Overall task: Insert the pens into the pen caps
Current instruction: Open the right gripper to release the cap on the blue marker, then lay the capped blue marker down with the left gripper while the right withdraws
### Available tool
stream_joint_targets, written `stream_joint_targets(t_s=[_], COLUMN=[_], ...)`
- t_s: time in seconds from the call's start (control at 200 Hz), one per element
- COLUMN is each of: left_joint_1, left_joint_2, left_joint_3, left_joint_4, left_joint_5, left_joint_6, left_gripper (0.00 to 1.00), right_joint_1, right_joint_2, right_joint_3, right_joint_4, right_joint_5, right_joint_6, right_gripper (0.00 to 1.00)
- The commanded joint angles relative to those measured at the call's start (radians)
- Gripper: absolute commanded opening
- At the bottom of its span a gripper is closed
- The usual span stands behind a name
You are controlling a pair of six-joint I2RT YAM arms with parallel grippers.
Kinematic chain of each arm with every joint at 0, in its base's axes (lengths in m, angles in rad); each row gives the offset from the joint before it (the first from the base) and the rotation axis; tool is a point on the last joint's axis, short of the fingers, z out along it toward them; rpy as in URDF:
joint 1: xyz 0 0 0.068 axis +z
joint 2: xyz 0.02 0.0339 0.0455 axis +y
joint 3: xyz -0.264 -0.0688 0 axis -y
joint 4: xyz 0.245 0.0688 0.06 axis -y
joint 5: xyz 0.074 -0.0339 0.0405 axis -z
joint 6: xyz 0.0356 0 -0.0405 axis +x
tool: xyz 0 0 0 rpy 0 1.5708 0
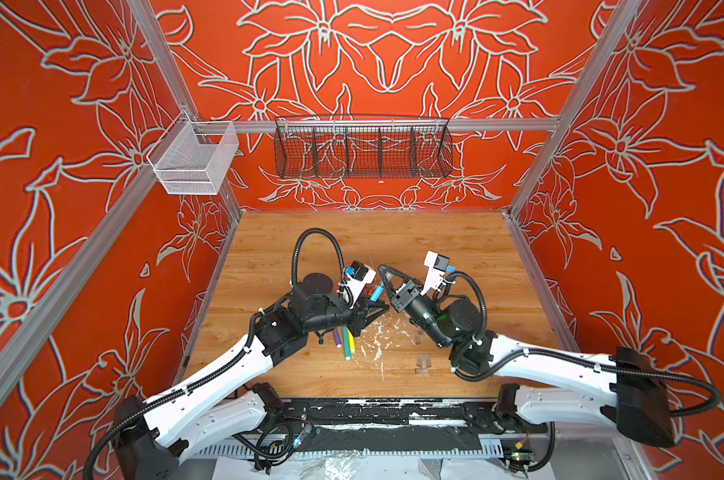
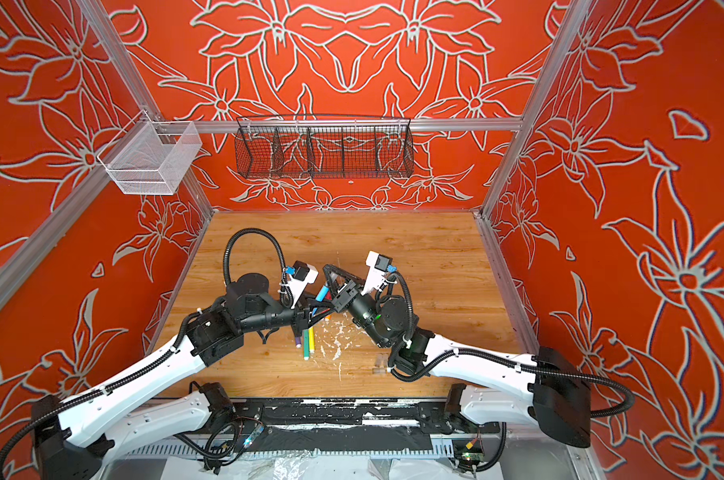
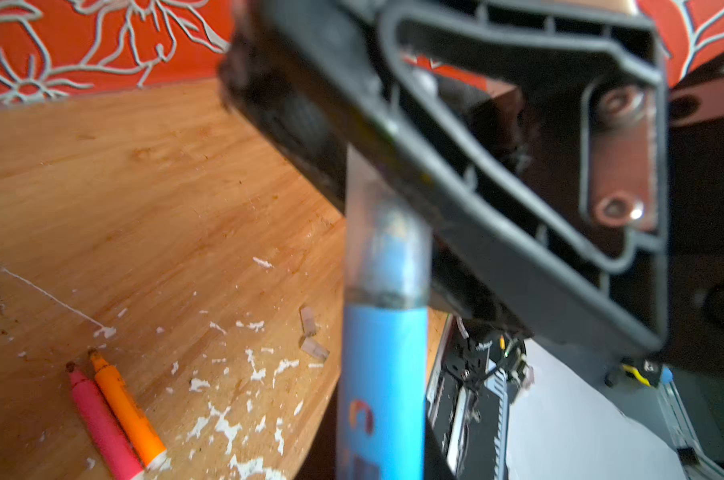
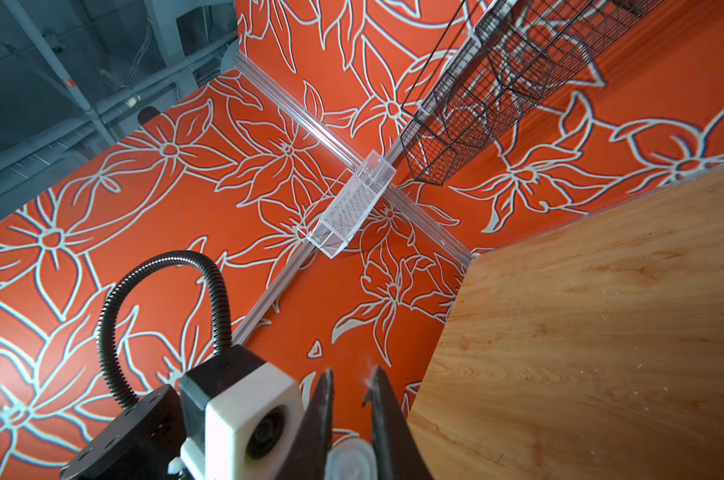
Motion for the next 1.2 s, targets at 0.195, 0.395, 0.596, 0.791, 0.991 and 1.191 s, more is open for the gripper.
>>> stream_joint_targets(t_s=[0.195, 0.395, 0.596, 0.791, 0.991, 1.191], left_joint_1=[0.162, 0.162, 0.162, 0.162, 0.162, 0.136], left_joint_2=[0.018, -0.01, -0.056, -0.011, 0.194, 0.363], left_joint_3=[0.101, 0.04, -0.116, -0.203, -0.166, -0.033], left_joint_4=[0.372, 0.282, 0.227, 0.173, 0.142, 0.031], left_joint_5=[-0.168, -0.233, -0.438, -0.617, -0.616, -0.589], left_joint_6=[-0.167, -0.117, -0.213, -0.247, -0.21, -0.255], left_gripper=[0.0, 0.0, 0.0, 0.0, 0.0, 0.0], right_joint_1=[0.187, 0.149, 0.041, -0.069, -0.17, -0.246], right_joint_2=[0.057, -0.062, -0.272, -0.408, -0.39, -0.352], right_joint_3=[-0.067, -0.047, 0.017, 0.174, 0.304, 0.132], right_joint_4=[-0.182, -0.38, -0.808, -1.218, -1.296, -1.155], right_joint_5=[-0.323, -0.253, -0.15, -0.04, 0.246, 0.309], right_joint_6=[0.023, -0.011, 0.0, -0.102, -0.376, -0.414], right_gripper=[0.0, 0.2, 0.44, 0.5, 0.54, 0.54])
